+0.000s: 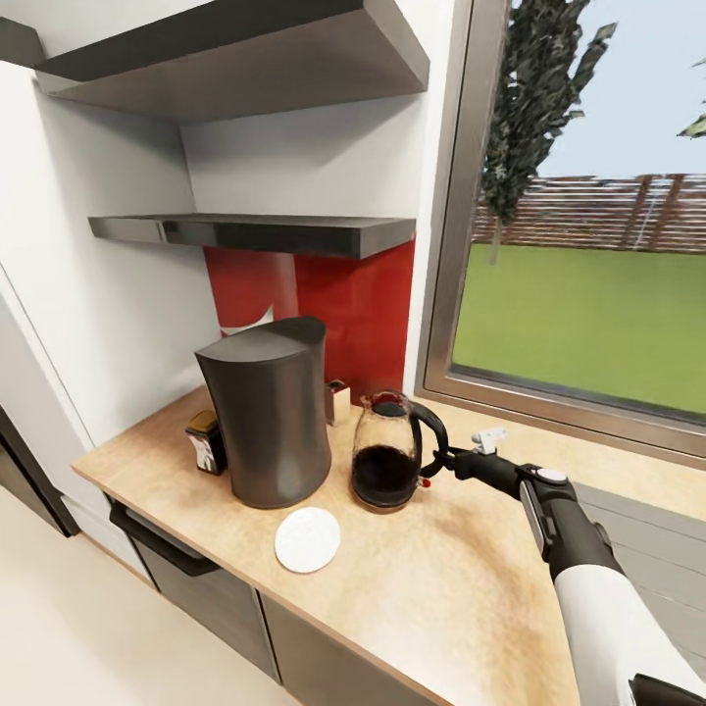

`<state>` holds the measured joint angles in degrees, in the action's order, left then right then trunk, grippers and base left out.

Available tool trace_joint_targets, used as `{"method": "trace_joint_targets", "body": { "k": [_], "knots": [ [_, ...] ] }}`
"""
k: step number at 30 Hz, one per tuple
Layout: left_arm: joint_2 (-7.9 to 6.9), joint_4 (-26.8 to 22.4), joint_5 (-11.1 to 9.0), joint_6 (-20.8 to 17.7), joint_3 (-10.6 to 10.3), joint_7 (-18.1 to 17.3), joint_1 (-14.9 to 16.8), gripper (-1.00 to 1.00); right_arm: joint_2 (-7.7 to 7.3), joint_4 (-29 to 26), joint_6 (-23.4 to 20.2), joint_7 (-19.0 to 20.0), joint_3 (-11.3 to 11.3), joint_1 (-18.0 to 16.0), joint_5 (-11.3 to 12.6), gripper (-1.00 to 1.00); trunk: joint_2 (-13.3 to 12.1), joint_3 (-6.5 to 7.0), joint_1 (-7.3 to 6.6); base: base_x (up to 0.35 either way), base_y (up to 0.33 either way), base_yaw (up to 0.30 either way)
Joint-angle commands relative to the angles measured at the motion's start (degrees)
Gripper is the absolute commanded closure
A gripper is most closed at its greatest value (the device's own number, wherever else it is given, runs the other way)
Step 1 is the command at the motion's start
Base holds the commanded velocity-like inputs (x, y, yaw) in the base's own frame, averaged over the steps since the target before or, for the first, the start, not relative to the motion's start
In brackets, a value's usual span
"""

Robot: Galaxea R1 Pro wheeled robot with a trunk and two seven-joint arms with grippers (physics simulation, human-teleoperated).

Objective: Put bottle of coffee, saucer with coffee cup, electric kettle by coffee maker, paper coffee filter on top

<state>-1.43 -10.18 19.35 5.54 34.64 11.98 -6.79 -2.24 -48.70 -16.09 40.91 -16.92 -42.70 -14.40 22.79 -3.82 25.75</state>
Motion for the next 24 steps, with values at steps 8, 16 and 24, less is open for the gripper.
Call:
{"method": "trace_joint_targets", "body": {
  "k": [8,16,24],
  "knots": [
    [0.02,0.0,0.5,0.2,0.5,0.1,0.0,-1.0,0.04,-0.1,-0.3,0.5,-0.2,0.0,-0.1,1.0,0.1,-0.11,0.03,0.0,0.0,0.0],
    [0.02,0.0,0.5,0.2,0.5,0.1,0.0,-1.0,0.04,-0.2,-0.4,0.4,-0.2,0.0,-0.1,1.0,0.1,-0.11,0.03,0.0,0.084,0.0],
    [0.02,0.0,0.5,0.2,0.4,0.1,0.0,-1.0,0.04,-0.2,-0.5,0.4,-0.2,0.0,-0.1,1.0,0.1,-0.11,0.03,0.0,0.003,0.0]
  ]
}}
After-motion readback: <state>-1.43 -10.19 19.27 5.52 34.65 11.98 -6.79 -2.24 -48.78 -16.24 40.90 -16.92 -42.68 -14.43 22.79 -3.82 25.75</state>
